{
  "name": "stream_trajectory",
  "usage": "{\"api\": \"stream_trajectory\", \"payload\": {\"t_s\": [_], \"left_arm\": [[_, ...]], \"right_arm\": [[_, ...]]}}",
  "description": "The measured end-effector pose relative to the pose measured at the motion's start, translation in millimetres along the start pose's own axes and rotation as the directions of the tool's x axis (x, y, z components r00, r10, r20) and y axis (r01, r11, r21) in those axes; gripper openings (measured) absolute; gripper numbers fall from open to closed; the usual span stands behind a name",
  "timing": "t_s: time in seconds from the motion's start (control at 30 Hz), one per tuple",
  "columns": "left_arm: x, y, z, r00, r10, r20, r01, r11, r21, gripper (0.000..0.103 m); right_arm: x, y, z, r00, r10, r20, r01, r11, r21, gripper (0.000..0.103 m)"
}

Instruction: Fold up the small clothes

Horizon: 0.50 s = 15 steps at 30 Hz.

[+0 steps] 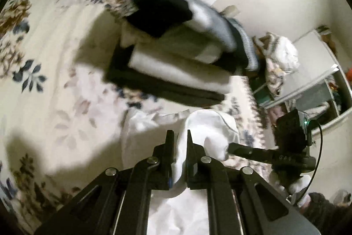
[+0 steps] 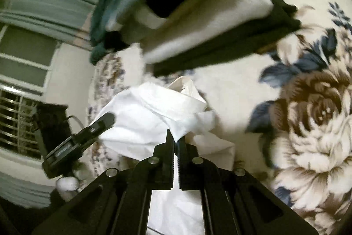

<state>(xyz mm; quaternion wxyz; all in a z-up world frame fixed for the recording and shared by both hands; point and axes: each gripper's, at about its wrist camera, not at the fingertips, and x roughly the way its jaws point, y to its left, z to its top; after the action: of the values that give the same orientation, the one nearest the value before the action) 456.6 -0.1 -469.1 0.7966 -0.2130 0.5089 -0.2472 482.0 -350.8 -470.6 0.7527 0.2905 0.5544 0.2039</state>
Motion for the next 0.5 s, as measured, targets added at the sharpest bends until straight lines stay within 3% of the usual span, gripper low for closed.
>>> {"api": "stream_trajectory", "payload": {"t_s": [0.03,0.07,0.1,0.17,0.2,0.23,0.3,0.43,0.47,0.5], "left_arm": [[10,9,5,1.000,0.027,-0.012,-0.027,1.000,-0.015,0.010],[23,21,11,0.997,0.062,-0.036,-0.064,0.997,-0.042,0.014],[33,35,16,0.993,0.098,-0.065,-0.103,0.991,-0.088,0.021],[39,60,19,0.991,0.097,-0.087,-0.111,0.977,-0.180,0.021],[38,69,19,0.993,0.091,-0.077,-0.107,0.969,-0.221,0.026],[35,74,18,0.994,0.089,-0.070,-0.104,0.965,-0.241,0.033],[27,88,14,0.995,0.094,-0.034,-0.100,0.950,-0.297,0.061],[22,105,2,0.998,0.066,-0.024,-0.071,0.923,-0.378,0.062],[21,105,2,0.998,0.065,-0.025,-0.069,0.920,-0.385,0.062],[22,105,1,0.998,0.051,-0.024,-0.057,0.920,-0.387,0.062]], "right_arm": [[3,-8,4,1.000,-0.026,-0.018,0.026,1.000,0.017,0.035],[4,-13,2,0.999,-0.047,-0.017,0.047,0.999,0.020,0.063],[3,-19,7,0.997,-0.083,-0.008,0.083,0.996,0.022,0.074],[7,-26,20,0.992,-0.127,-0.005,0.127,0.992,0.024,0.074],[9,-31,28,0.992,-0.128,-0.011,0.128,0.991,0.029,0.074],[13,-35,34,0.991,-0.130,-0.019,0.131,0.991,0.038,0.074],[12,-51,40,0.991,-0.129,-0.041,0.131,0.990,0.043,0.074],[48,-67,54,0.988,-0.096,-0.121,0.107,0.990,0.090,0.074],[55,-69,58,0.989,-0.080,-0.121,0.093,0.991,0.101,0.067],[62,-68,60,0.992,-0.074,-0.099,0.084,0.991,0.100,0.031]]}}
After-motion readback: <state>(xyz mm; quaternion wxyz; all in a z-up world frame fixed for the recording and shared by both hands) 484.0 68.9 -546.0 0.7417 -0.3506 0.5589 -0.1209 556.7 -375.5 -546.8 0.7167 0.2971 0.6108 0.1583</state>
